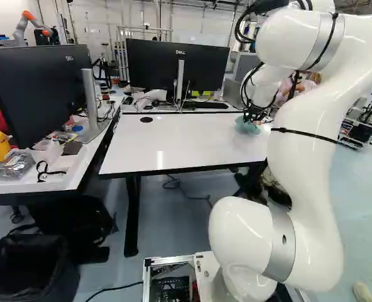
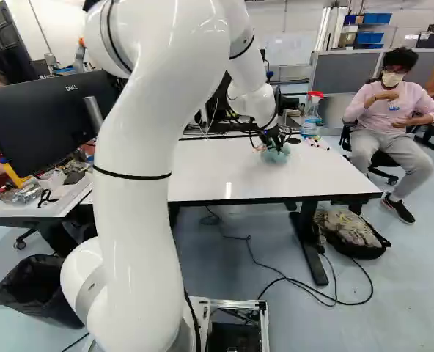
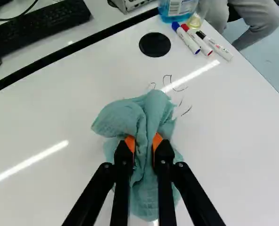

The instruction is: Clean the table with the green towel

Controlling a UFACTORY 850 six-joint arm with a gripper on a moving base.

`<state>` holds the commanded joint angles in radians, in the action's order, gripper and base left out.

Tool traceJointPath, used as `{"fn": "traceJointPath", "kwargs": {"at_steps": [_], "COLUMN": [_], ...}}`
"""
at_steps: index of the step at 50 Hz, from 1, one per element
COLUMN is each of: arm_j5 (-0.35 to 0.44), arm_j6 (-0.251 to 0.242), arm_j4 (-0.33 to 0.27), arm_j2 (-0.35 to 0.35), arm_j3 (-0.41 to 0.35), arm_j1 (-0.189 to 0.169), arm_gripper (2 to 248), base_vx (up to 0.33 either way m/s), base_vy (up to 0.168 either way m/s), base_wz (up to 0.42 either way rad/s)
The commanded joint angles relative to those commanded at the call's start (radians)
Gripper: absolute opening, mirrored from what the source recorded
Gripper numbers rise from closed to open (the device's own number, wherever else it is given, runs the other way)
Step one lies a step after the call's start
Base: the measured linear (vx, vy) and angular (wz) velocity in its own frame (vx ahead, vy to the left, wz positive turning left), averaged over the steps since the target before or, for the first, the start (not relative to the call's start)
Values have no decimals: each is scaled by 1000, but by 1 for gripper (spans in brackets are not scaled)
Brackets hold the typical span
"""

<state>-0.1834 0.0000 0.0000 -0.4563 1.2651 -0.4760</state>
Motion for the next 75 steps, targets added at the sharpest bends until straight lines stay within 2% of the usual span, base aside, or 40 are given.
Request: {"fn": "traceJointPath", "kwargs": {"at_steps": [32, 48, 75], "arm_j5": [-140, -219, -233], "arm_j6": [0, 0, 0], "arm_j4": [0, 0, 0], "arm_j2": [222, 312, 318], "arm_j3": [-189, -246, -253], "arm_j1": [9, 15, 17], "arm_gripper": [59, 59, 59], "base_vx": [0, 0, 0], "base_vy": [0, 0, 0], "base_wz": [0, 0, 0]}}
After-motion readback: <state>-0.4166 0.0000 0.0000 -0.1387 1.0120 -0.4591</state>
